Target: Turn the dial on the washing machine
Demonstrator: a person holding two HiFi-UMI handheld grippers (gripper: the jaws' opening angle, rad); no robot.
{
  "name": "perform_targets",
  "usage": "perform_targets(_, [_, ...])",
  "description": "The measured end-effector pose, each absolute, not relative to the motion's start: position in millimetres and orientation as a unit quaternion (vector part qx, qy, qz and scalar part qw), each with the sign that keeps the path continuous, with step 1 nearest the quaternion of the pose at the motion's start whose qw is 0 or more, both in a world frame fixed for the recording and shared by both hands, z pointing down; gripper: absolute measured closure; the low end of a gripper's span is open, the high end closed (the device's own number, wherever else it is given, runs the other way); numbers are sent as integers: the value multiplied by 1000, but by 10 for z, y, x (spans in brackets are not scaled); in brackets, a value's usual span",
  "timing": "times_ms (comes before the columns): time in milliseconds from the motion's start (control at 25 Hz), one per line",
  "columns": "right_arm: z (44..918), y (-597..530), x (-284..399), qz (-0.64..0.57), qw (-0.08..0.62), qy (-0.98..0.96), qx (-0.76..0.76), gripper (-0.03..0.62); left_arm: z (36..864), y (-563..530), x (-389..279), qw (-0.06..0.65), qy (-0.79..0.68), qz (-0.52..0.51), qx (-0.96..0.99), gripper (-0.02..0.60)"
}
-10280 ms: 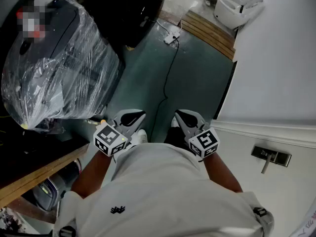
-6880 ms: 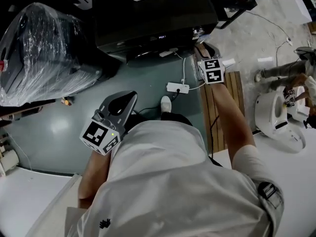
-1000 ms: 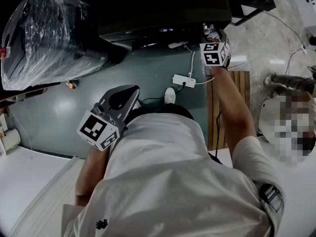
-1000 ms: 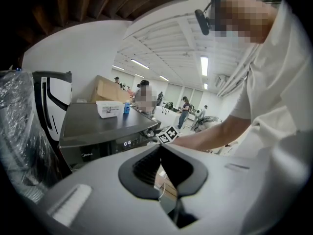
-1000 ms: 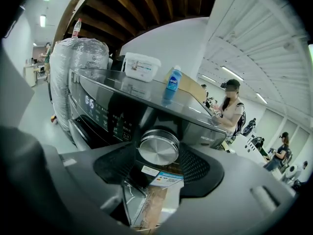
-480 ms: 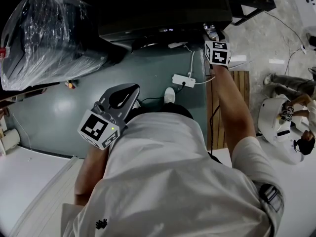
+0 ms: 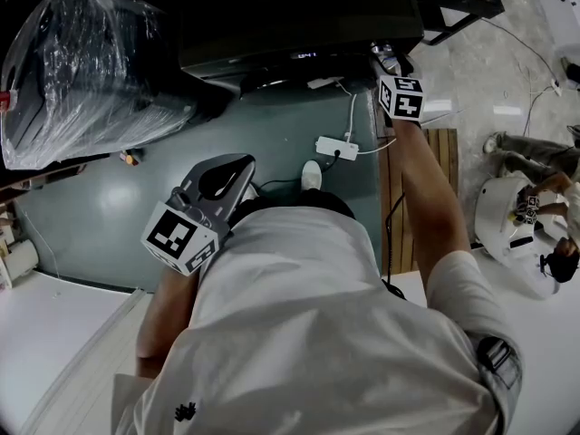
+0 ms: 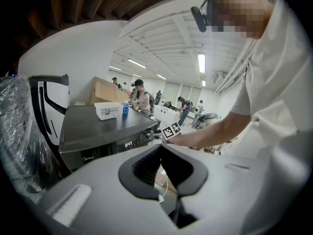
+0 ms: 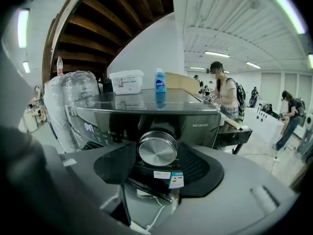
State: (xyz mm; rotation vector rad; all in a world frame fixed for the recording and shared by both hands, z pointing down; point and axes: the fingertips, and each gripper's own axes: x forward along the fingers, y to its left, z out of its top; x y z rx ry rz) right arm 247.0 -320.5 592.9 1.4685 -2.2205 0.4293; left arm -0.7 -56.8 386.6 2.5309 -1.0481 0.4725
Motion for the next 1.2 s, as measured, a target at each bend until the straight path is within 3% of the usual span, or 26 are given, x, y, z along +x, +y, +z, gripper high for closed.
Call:
perform_targets(600, [6073,-3178,2363,14,349,-782,516,342,3880,-570,-14,177,-370,167,896,526])
perform_targets(1080, [5998,-3217,2390,69,309,-785,532,344,3875,-587,-25,180,-372,165,896,526])
perform_targets(1200, [5952,-3226,2431,109,271,-793,534,342,3865,-596,-3,180,-370,165,897,526])
